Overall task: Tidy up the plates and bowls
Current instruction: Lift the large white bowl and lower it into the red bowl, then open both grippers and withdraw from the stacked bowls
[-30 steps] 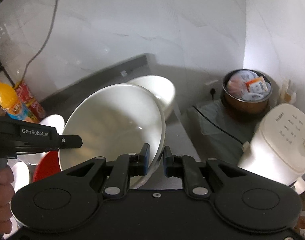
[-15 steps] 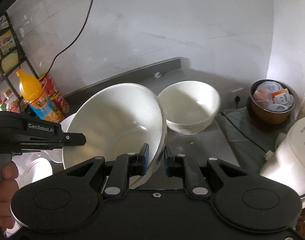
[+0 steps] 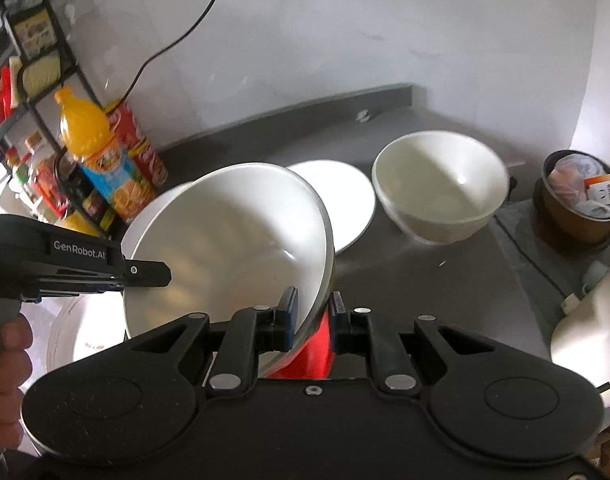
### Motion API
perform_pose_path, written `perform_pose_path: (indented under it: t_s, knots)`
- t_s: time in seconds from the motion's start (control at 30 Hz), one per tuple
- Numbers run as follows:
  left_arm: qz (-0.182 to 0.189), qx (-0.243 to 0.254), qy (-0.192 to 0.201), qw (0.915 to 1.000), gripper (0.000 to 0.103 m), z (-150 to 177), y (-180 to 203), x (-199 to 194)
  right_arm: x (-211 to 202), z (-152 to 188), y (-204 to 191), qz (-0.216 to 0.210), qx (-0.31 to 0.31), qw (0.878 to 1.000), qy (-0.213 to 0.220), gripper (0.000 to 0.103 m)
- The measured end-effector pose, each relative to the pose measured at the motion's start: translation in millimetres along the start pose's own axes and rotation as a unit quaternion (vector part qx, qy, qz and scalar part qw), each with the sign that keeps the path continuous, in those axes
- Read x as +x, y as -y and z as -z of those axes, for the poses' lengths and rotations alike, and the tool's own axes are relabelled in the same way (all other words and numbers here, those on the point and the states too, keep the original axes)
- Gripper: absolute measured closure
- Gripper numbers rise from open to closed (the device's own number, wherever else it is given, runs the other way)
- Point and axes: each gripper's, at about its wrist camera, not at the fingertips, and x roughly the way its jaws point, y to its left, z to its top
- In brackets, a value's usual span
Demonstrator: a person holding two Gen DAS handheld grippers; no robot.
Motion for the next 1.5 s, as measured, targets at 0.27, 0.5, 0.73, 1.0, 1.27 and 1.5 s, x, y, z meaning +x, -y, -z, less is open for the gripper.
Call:
perform_pose_path:
  t_s: [0.27,0.5,0.73,1.0,1.27,1.5]
  knots:
    - [-0.016,-0.017,-0.039,0.9990,0.092,1.2,-22.2,15.7,18.7,4.6,-11.4,-0.010,-0.014,0.999,-0.038,0.087]
    - [-0.022,-0.038,-0.076,0.9961,0.091,6.4,-30.5,30.5,32.1,5.3,-16.6,-0.009,-0.043,0.997,-0.069,0.087]
    - [-0.026,-0.041,-0.092,0.9946,0.090,12.7,-28.8,39.3,41.4,7.9,-12.4,-0.007,-0.043,0.996,-0.079,0.089]
    - [-0.025,-0.057,-0.103,0.9927,0.084,10.6,-30.3,37.3,49.8,10.0,-7.4,-0.008,-0.035,0.996,-0.082,0.091]
    - [-0.019,-0.051,-0.052,0.9972,0.051,-3.0,-28.0,7.7,54.0,9.4,-8.4,-0.009,-0.050,0.994,-0.092,0.094]
    - [-0.025,-0.036,-0.033,0.9985,0.048,-9.7,-14.6,3.3,37.3,-8.2,6.8,-0.037,-0.012,0.998,-0.059,0.071]
